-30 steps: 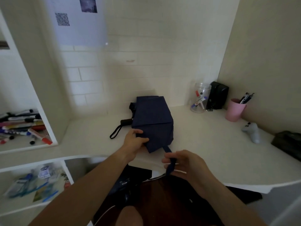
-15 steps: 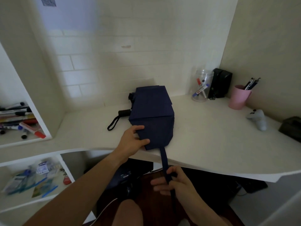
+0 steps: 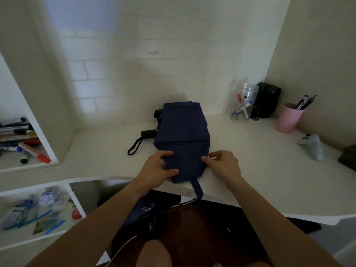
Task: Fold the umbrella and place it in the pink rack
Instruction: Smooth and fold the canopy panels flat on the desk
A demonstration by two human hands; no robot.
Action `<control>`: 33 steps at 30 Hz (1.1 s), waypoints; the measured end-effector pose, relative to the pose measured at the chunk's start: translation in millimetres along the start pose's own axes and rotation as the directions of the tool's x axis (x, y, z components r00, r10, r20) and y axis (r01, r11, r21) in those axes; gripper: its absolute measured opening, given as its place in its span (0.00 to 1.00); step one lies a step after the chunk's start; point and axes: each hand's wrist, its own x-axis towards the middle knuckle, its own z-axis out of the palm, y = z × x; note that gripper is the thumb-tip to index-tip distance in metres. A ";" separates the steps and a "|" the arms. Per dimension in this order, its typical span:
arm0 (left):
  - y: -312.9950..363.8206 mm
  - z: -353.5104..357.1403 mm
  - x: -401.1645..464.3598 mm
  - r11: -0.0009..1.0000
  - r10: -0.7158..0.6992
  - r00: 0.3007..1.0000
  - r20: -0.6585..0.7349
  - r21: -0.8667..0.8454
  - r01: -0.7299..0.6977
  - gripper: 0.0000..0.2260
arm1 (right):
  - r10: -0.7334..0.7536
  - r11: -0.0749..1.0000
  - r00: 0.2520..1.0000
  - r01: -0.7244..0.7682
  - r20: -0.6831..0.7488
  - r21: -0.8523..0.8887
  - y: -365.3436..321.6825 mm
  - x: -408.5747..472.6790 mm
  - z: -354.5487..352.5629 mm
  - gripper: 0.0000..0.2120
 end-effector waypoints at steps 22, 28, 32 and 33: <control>0.8 -15.7 -1.3 0.364 0.462 0.873 0.157 0.864 -0.349 0.20 | -0.434 0.481 0.675 0.733 0.596 -0.480 15.9 12.3 28.4 0.32; -28.9 -21.2 -2.1 0.308 0.181 0.884 0.430 0.829 -0.467 0.30 | -0.371 0.464 0.659 0.742 0.654 -0.484 17.7 15.5 17.3 0.33; -22.5 -33.2 -6.9 0.383 0.122 0.896 0.428 0.812 -0.440 0.33 | -0.313 0.529 0.667 0.714 0.677 -0.459 19.4 17.6 -6.4 0.32; -18.2 -34.5 -6.9 0.432 0.107 0.900 0.423 0.795 -0.426 0.32 | -0.322 0.564 0.673 0.702 0.666 -0.435 16.6 17.8 -10.6 0.32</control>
